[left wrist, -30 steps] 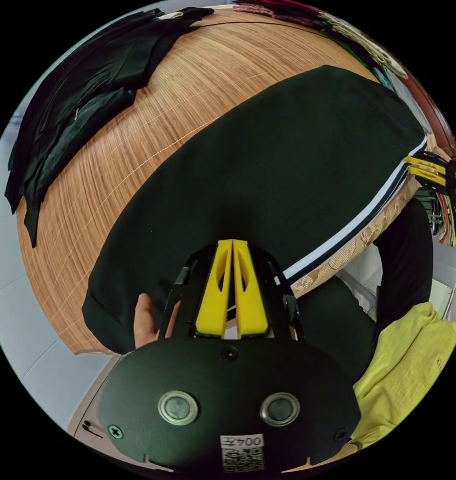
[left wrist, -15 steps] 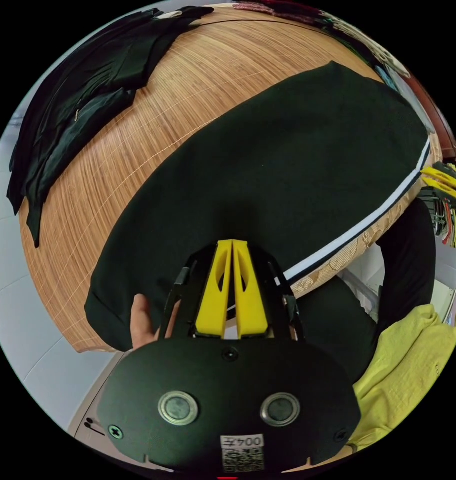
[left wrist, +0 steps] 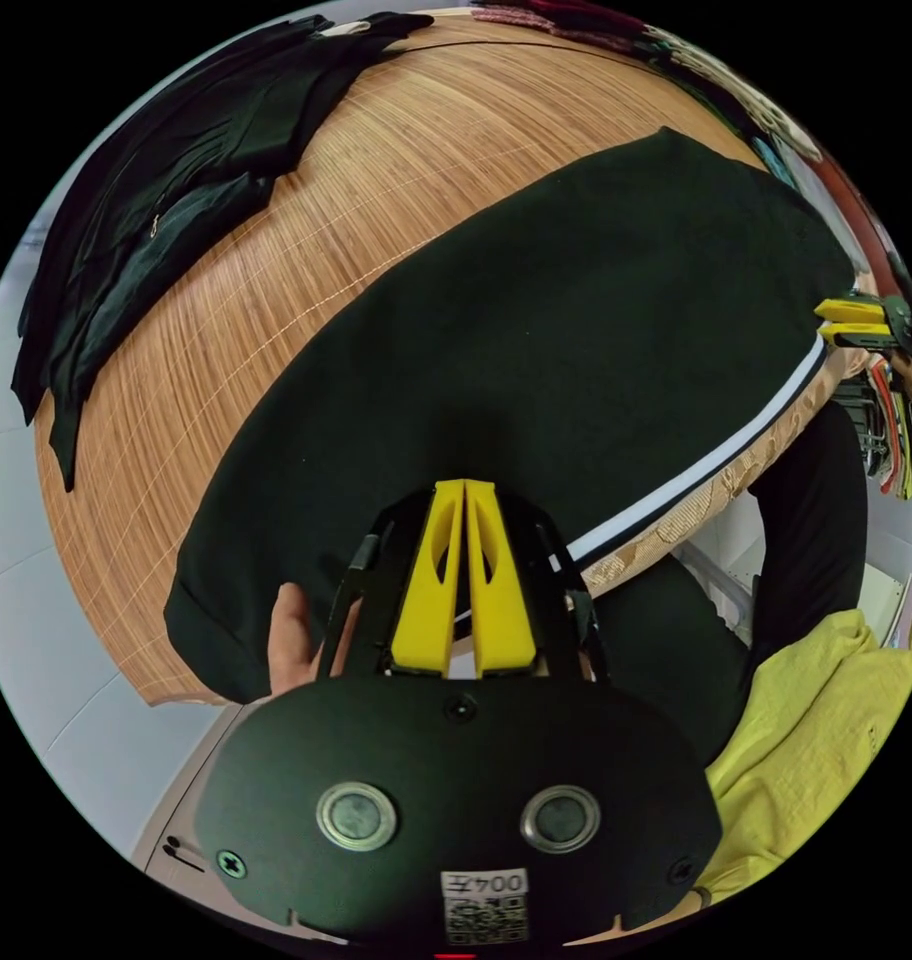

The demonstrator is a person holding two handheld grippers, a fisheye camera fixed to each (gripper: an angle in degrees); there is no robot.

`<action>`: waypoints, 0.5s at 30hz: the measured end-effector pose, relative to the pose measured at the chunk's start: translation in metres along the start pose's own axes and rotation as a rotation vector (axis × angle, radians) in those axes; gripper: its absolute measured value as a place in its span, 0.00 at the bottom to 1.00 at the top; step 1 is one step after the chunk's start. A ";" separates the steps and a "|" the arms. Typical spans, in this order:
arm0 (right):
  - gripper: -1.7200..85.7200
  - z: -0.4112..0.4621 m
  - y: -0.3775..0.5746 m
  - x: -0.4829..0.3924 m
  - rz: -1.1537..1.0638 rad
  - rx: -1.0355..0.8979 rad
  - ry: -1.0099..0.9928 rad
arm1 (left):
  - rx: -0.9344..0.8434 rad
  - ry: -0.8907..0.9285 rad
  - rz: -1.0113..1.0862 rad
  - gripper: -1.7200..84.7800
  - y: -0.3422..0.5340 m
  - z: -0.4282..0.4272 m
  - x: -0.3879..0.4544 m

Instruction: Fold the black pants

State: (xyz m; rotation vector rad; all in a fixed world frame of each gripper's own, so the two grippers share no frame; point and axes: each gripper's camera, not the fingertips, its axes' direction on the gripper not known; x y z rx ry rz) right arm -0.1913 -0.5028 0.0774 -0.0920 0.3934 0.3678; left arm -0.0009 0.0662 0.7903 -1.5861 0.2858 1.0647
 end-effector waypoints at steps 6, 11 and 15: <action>0.12 -0.003 -0.009 0.007 0.002 -0.059 -0.005 | 0.005 0.001 -0.003 0.03 0.016 0.023 -0.030; 0.12 -0.003 -0.004 0.013 0.002 -0.049 -0.005 | -0.004 -0.029 0.043 0.03 0.032 0.042 -0.053; 0.12 0.000 0.005 0.014 0.007 -0.024 0.010 | 0.027 0.093 0.060 0.03 0.036 0.025 -0.077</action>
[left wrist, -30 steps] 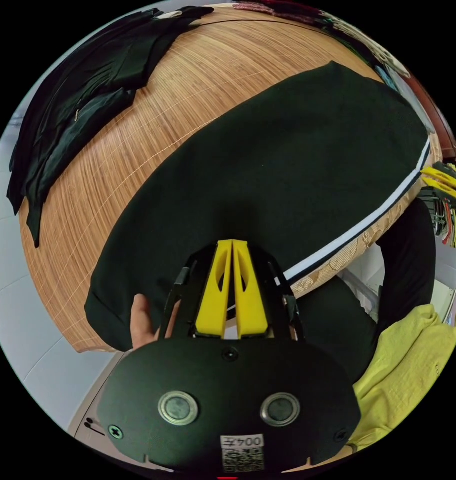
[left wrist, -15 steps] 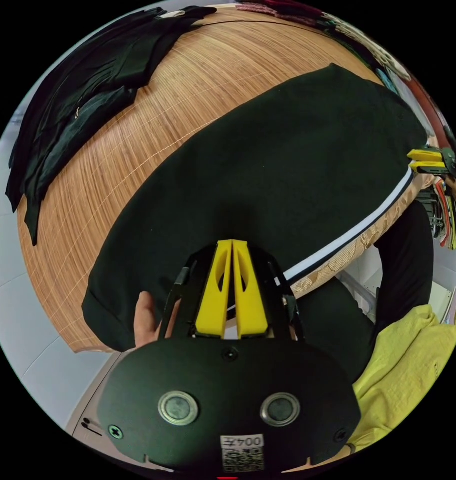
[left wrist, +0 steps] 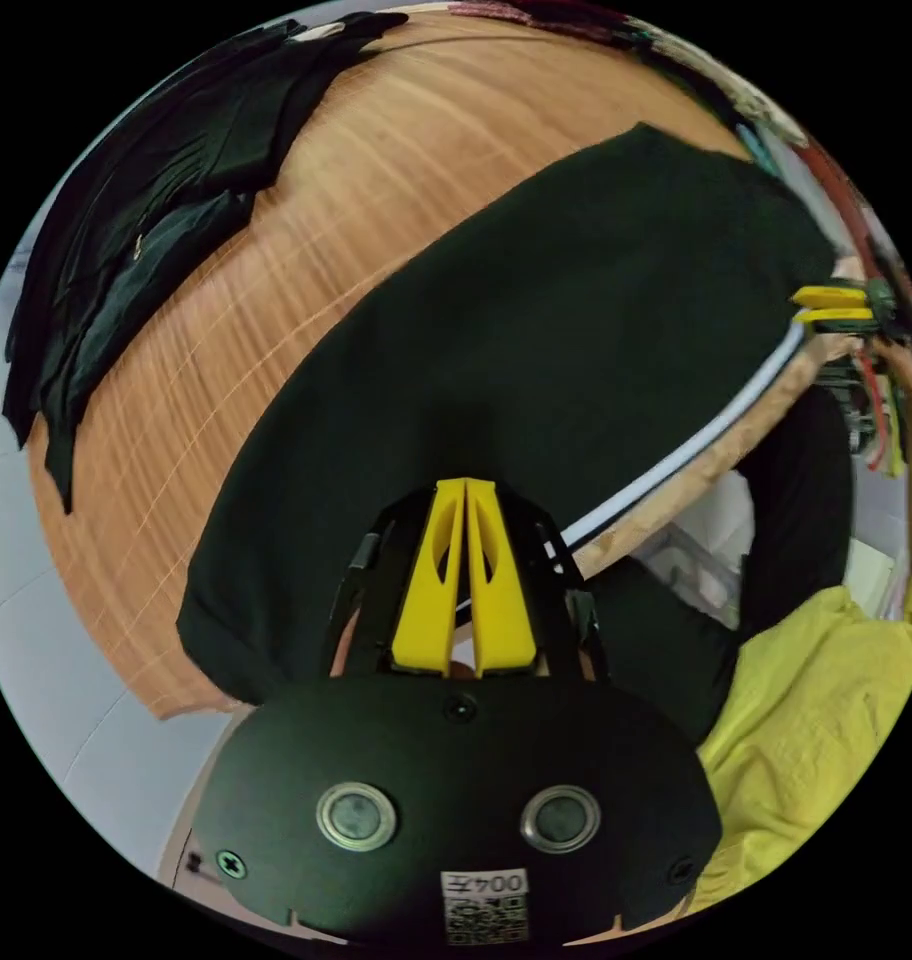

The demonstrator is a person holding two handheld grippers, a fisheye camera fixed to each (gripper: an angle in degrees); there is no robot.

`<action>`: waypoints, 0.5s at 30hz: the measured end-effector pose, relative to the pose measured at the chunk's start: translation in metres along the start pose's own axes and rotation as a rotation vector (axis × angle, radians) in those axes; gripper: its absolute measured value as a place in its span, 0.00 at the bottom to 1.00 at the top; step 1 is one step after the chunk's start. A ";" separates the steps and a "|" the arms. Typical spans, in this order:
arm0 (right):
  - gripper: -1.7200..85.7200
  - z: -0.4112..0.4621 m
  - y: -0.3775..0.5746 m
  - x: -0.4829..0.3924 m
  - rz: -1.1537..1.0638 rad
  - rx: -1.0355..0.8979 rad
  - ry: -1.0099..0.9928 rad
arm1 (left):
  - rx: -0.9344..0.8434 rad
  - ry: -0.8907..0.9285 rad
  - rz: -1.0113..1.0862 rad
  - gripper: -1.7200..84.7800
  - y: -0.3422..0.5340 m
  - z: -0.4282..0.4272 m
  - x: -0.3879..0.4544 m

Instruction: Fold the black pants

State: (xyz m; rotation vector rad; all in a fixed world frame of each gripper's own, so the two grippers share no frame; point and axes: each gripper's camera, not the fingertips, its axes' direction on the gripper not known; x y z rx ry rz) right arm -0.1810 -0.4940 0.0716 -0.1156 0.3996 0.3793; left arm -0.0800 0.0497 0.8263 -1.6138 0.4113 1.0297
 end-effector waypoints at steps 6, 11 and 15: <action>0.12 0.009 0.017 0.001 0.030 0.043 0.032 | 0.437 0.150 0.126 0.05 -0.044 -0.078 0.004; 0.13 0.023 0.052 0.018 0.125 0.184 -0.049 | 0.301 0.110 0.324 0.16 -0.157 -0.034 0.038; 0.16 0.023 0.084 0.029 0.166 0.292 -0.144 | 0.256 0.088 0.427 0.20 -0.194 -0.023 0.040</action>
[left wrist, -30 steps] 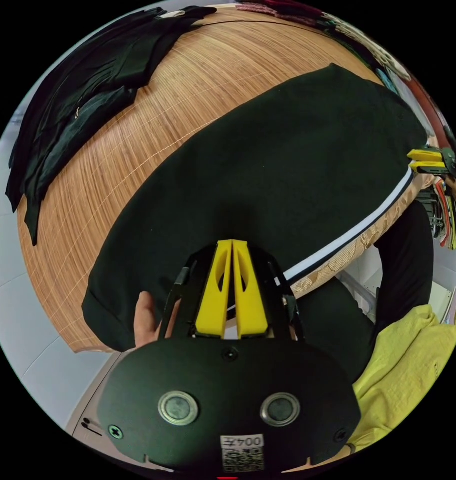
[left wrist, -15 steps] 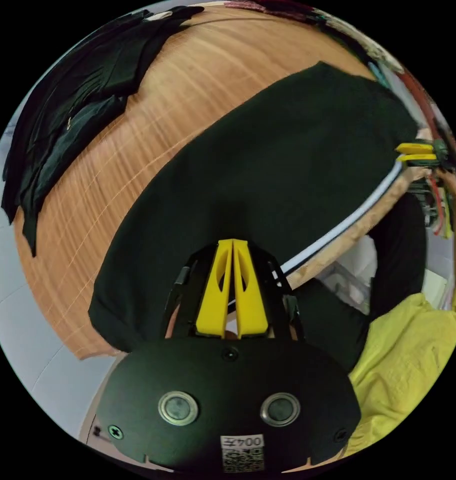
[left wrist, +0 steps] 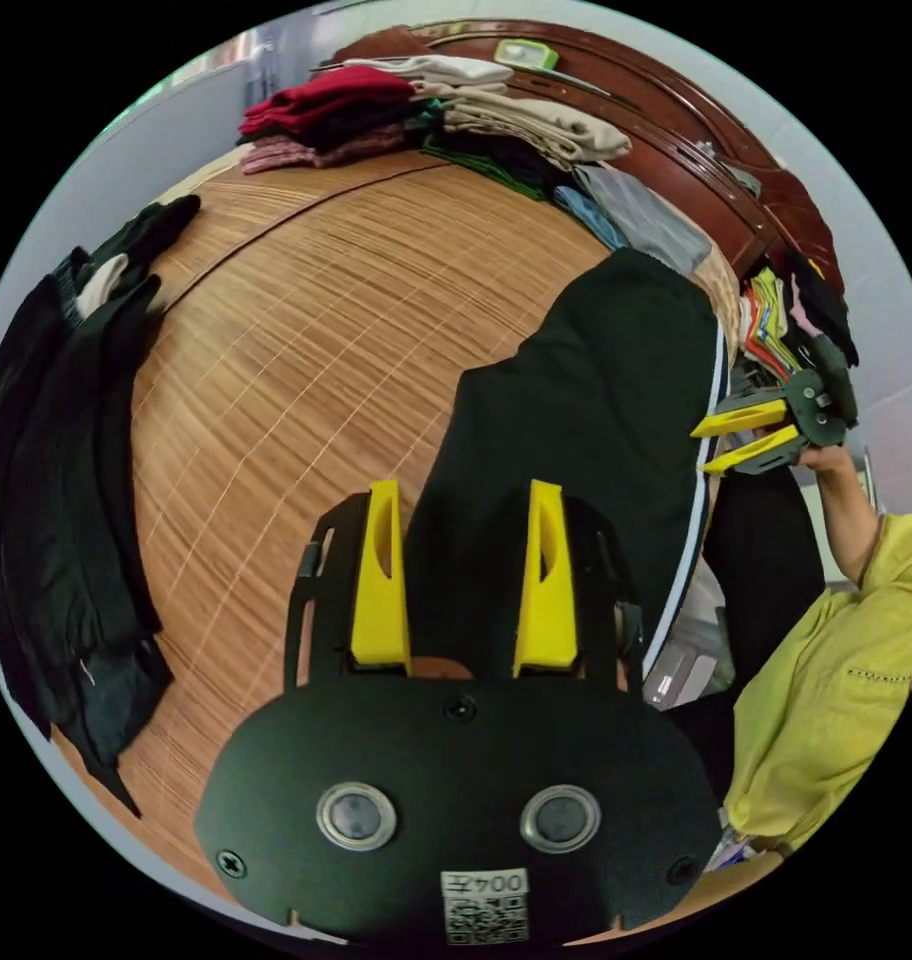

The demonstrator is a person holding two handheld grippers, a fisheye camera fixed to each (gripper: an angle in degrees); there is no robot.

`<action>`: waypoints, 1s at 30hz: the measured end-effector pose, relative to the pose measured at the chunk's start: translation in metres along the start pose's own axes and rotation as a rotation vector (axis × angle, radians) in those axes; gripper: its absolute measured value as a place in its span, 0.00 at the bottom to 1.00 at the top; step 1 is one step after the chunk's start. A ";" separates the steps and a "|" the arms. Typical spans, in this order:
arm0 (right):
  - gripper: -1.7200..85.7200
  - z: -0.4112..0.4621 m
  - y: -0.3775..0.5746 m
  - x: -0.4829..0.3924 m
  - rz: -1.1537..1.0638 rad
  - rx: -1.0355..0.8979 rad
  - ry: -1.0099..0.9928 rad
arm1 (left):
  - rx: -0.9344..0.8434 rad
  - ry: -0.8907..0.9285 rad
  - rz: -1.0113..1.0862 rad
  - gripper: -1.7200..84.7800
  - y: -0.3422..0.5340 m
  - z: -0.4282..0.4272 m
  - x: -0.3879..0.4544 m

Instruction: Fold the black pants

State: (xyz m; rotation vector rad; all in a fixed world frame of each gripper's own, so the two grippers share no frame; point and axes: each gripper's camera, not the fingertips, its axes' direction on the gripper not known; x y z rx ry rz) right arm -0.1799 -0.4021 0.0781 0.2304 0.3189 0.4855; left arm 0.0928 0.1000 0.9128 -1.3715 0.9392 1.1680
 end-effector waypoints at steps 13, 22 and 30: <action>0.20 -0.015 0.017 0.038 0.169 0.567 -0.313 | 0.178 -0.028 -0.017 0.05 0.089 -0.070 0.081; 0.21 0.037 0.019 0.026 0.228 0.522 -0.494 | 0.277 -0.564 0.069 0.04 0.192 -0.047 0.313; 0.03 0.062 0.009 0.004 0.186 0.509 -0.119 | 0.311 -0.636 0.043 0.03 0.192 -0.082 0.348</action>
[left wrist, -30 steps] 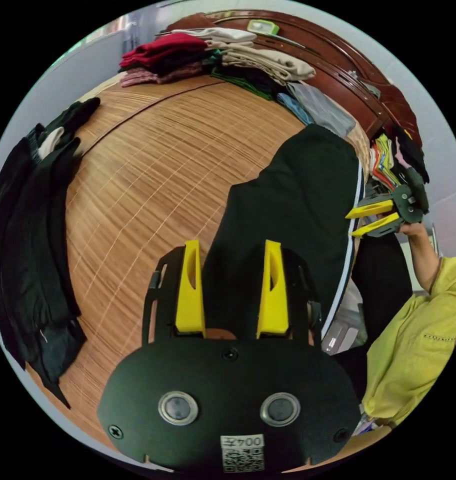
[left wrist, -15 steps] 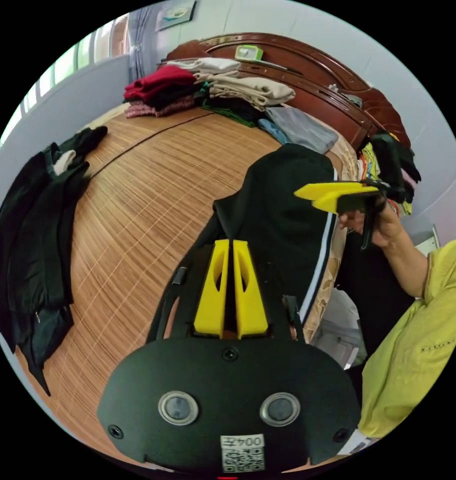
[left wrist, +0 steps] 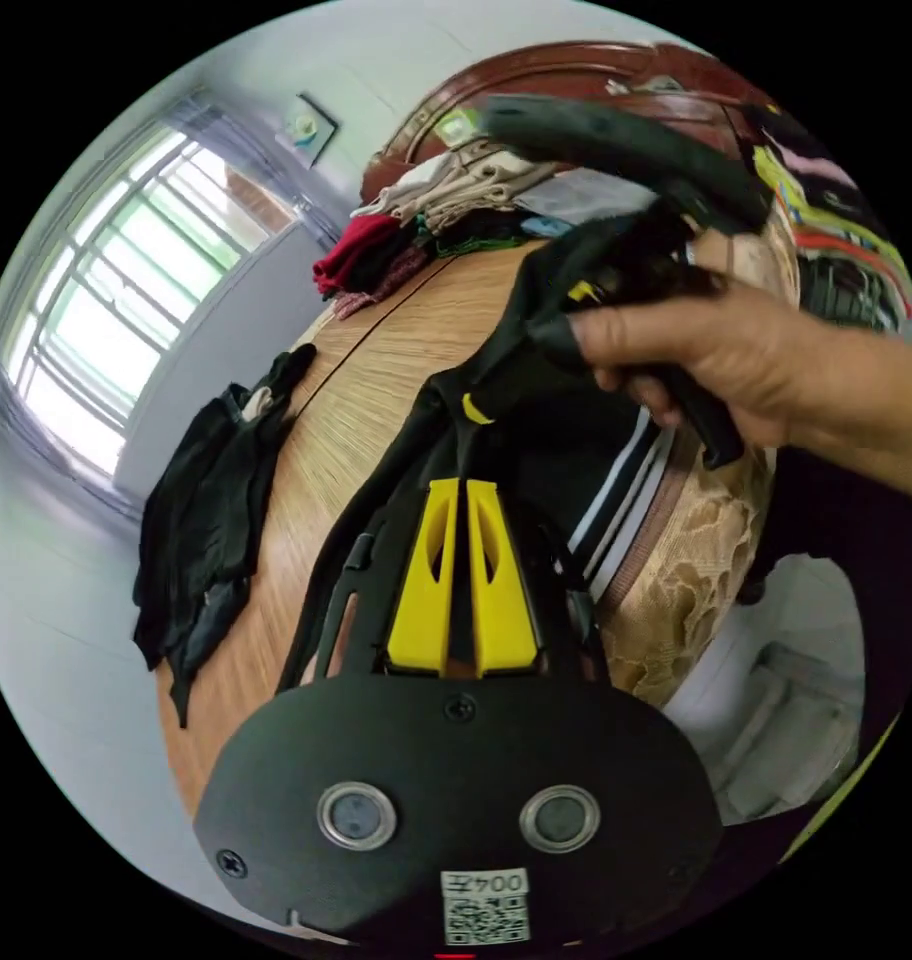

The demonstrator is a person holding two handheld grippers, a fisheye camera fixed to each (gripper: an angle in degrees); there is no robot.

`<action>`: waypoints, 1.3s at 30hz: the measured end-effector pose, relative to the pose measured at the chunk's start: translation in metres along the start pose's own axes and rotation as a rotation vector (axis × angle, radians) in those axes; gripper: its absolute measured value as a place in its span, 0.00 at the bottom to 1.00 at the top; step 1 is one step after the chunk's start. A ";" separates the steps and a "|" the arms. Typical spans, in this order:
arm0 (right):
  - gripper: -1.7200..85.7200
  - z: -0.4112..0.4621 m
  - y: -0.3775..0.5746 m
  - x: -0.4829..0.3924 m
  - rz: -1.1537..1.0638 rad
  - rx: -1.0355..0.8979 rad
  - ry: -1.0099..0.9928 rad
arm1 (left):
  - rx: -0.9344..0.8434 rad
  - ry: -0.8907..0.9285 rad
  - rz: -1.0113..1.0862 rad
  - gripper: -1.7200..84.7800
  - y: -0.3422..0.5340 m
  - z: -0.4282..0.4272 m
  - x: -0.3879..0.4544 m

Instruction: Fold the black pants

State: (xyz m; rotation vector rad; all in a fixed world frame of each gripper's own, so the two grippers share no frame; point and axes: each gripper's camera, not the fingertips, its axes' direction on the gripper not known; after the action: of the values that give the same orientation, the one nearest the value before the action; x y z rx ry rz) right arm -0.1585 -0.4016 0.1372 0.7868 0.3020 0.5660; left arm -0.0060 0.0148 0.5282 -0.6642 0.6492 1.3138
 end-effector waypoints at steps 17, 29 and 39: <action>0.02 -0.004 -0.008 0.021 -0.013 0.045 -0.107 | -0.078 0.136 0.412 0.11 -0.188 0.084 -0.067; 0.08 -0.007 -0.034 0.021 -0.139 -0.020 -0.119 | -0.087 0.137 0.384 0.05 -0.269 0.154 -0.074; 0.12 0.003 -0.043 0.016 -0.430 -0.327 -0.181 | -0.284 0.488 0.193 0.03 -0.359 0.293 -0.184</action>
State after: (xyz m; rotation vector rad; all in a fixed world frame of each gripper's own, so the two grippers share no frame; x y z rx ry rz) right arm -0.1279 -0.4186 0.1067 0.4331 0.1957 0.1305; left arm 0.3389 0.0704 0.8842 -1.1992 0.9463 1.4482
